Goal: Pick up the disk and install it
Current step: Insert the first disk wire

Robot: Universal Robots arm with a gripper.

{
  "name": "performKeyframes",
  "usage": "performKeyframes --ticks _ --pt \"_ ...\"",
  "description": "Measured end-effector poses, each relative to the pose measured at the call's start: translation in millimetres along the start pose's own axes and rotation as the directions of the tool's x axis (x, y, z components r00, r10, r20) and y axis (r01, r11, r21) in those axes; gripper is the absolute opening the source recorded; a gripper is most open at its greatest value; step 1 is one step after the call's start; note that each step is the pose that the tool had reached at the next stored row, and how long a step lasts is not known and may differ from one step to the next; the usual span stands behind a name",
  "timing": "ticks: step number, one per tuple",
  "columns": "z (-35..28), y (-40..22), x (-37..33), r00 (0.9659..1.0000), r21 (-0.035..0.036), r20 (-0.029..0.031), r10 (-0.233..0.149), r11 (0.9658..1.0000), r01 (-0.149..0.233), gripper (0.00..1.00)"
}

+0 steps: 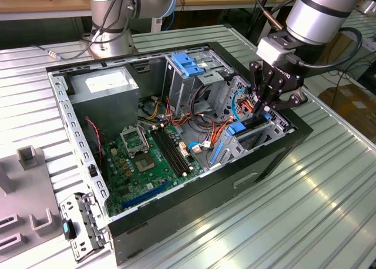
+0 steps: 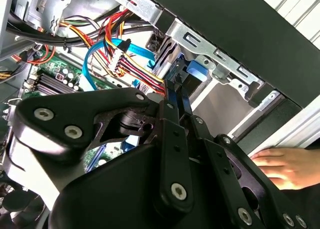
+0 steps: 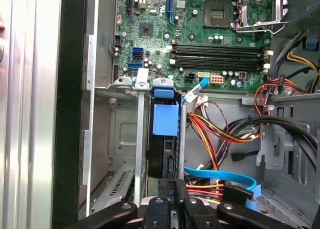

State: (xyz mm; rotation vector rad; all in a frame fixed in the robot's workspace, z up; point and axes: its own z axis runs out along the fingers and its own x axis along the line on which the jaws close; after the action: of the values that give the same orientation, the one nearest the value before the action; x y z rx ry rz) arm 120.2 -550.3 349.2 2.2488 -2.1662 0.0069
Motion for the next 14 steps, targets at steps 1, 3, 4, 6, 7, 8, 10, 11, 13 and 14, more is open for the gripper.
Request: performKeyframes --ticks 1,3,4,6,7,8,10,11,13,14 --pt "-0.1 0.0 0.0 1.0 -0.0001 -0.0001 0.001 1.0 -0.001 0.16" --pt "-0.2 0.0 0.0 1.0 0.0 -0.0003 0.002 1.0 -0.002 0.16" --pt "-0.2 0.0 0.0 1.0 -0.0001 -0.0003 0.002 1.0 -0.002 0.16" --pt "-0.2 0.0 0.0 0.9999 -0.0002 -0.0002 0.012 0.9999 -0.012 0.16" --pt "-0.2 0.0 0.0 0.9998 -0.0003 -0.0002 0.017 0.9998 -0.017 0.16" --pt "-0.2 0.0 0.0 0.9998 -0.0004 -0.0002 0.02 0.9998 -0.02 0.16" --pt "0.2 0.0 0.2 0.9998 -0.0004 -0.0001 0.02 0.9998 -0.02 0.16" --pt "0.5 0.0 0.4 0.9998 -0.0003 0.0 0.02 0.9998 -0.02 0.16" --pt "1.4 0.0 0.5 0.9997 -0.0004 -0.0002 0.023 0.9997 -0.023 0.16" --pt "1.9 0.0 0.6 0.9997 -0.0005 -0.0002 0.024 0.9997 -0.024 0.16"
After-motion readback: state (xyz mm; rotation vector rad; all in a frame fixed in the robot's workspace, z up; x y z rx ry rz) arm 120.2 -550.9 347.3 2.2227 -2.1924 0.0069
